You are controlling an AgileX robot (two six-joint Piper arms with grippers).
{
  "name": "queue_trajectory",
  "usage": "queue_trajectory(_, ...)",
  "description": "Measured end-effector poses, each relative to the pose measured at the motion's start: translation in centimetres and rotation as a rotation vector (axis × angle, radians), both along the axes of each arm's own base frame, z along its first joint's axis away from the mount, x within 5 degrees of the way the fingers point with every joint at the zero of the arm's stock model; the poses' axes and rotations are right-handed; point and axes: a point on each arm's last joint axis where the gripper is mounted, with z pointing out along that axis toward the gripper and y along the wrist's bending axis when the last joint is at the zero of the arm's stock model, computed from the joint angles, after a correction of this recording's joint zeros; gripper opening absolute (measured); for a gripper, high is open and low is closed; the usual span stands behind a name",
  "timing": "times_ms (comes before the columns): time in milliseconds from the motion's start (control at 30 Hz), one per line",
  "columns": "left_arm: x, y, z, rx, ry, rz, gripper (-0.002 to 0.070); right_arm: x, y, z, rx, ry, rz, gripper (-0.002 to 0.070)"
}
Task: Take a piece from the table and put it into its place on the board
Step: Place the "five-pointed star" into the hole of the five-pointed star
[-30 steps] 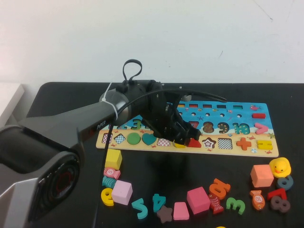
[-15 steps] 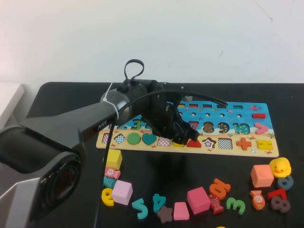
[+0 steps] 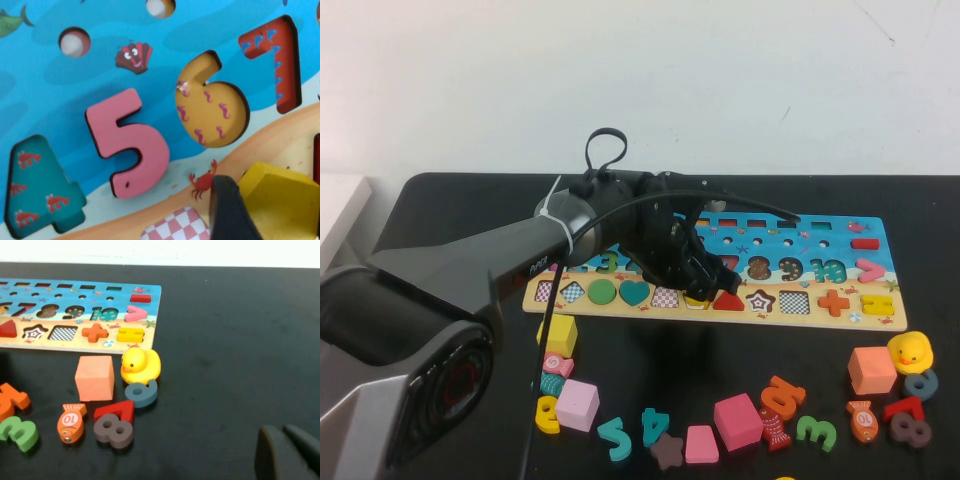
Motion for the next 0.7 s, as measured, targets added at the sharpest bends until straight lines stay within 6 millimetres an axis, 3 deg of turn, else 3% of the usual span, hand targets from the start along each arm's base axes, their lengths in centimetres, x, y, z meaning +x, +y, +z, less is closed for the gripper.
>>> queue_trajectory(700,-0.53,-0.52,-0.13,0.06,-0.011,-0.012,0.0308,0.0,0.0,0.0,0.0,0.0,0.0,0.0019)
